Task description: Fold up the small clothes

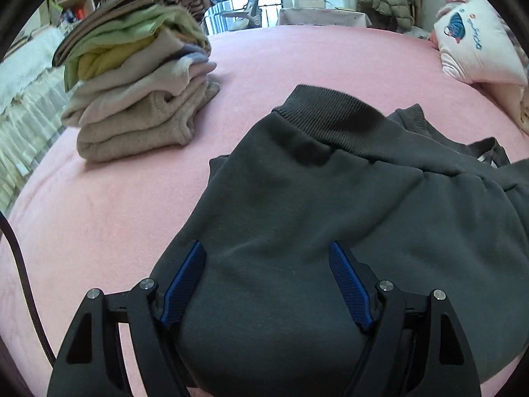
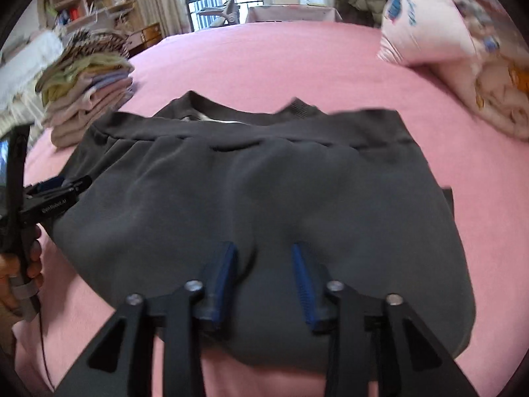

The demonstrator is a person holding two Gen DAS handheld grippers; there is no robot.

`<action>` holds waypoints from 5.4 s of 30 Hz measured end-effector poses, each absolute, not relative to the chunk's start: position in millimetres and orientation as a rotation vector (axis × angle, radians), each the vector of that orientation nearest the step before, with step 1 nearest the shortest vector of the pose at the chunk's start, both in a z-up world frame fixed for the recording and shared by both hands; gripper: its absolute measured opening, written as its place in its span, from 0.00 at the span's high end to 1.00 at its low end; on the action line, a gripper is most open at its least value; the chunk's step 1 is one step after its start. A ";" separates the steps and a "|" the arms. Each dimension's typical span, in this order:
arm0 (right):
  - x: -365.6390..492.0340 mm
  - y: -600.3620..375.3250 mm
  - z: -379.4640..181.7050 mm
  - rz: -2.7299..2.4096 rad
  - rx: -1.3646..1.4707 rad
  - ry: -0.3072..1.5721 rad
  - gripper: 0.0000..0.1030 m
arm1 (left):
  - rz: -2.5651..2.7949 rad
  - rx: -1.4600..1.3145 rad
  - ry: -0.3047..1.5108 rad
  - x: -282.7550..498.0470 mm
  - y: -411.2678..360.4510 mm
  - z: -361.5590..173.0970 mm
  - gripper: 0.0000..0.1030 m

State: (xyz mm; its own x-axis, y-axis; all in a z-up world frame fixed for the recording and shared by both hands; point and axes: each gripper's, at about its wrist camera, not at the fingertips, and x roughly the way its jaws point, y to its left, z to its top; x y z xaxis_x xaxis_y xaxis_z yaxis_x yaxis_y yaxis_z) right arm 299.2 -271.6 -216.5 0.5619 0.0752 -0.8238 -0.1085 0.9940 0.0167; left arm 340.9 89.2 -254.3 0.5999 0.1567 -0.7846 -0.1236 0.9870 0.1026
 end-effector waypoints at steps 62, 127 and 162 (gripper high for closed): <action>132.7 -162.4 -126.6 0.156 0.101 0.852 0.64 | -0.045 -0.548 1.134 147.4 208.0 -213.0 0.20; 263.2 -134.2 -243.2 0.005 0.070 0.935 0.86 | -0.132 -0.665 0.996 331.2 137.6 -258.4 0.63; 265.2 -164.2 -245.4 0.023 0.203 0.941 0.86 | -0.193 -0.244 0.732 293.3 39.5 -117.9 0.73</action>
State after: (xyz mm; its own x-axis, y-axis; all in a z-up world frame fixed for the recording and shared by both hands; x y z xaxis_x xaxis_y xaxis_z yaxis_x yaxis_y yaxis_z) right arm 265.2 -164.2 -245.4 0.5905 0.1078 -0.7998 0.0690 0.9807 0.1831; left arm 293.3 39.5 -117.9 0.7285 -0.2578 -0.6347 0.0887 0.9542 -0.2858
